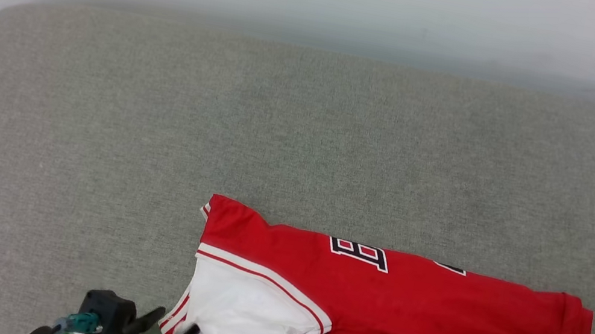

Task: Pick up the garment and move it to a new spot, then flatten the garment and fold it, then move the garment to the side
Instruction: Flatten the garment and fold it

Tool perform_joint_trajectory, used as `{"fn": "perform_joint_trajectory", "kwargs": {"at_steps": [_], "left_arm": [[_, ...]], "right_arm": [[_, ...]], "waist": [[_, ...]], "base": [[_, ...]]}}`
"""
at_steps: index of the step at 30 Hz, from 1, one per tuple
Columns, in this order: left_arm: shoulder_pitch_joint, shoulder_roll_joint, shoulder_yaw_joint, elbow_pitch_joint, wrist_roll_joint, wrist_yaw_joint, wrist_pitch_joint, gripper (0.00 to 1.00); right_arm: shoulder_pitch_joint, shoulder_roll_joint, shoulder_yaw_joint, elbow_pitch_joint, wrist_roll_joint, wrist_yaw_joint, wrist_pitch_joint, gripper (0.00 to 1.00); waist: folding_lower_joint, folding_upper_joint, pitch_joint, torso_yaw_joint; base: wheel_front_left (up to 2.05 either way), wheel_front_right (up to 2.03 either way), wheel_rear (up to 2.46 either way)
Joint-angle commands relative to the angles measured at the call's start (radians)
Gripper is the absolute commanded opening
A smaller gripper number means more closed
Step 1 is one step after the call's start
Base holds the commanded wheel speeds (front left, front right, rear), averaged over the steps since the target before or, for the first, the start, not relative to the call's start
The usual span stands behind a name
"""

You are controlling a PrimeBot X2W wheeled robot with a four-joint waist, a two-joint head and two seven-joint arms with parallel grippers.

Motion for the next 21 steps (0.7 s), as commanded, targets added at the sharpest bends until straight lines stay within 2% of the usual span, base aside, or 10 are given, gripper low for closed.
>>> {"fn": "perform_joint_trajectory", "kwargs": {"at_steps": [1,6,11,16,21], "left_arm": [[0.007,0.005,0.011,-0.012,0.004,0.006,-0.020,1.00],[-0.009,0.009,0.048,-0.084,0.020,0.037,-0.081,1.00],[-0.023,-0.001,0.102,-0.151,0.039,0.089,-0.160,1.00],[-0.019,-0.031,0.154,-0.155,0.041,0.125,-0.255,1.00],[-0.020,-0.050,0.182,-0.131,0.062,0.129,-0.293,1.00]], "right_arm": [[0.021,-0.012,-0.007,-0.023,0.012,-0.001,-0.004,1.00],[0.036,-0.015,-0.050,-0.093,0.038,-0.001,0.007,1.00],[0.055,0.026,-0.138,-0.119,0.033,-0.001,0.065,1.00],[0.060,0.129,-0.257,-0.087,-0.039,-0.001,0.159,1.00],[0.038,0.242,-0.371,-0.045,-0.141,-0.001,0.215,1.00]], "waist": [[0.0001,0.0000,-0.018,0.001],[0.0001,0.0000,-0.045,0.006],[0.0001,0.0000,-0.053,0.011],[0.0001,0.0000,-0.045,0.014],[0.0001,0.0000,-0.019,0.021]], "base": [[0.00,0.00,0.00],[0.00,0.00,0.00],[0.00,0.00,0.00],[0.00,0.00,0.00],[0.00,0.00,0.00]]}}
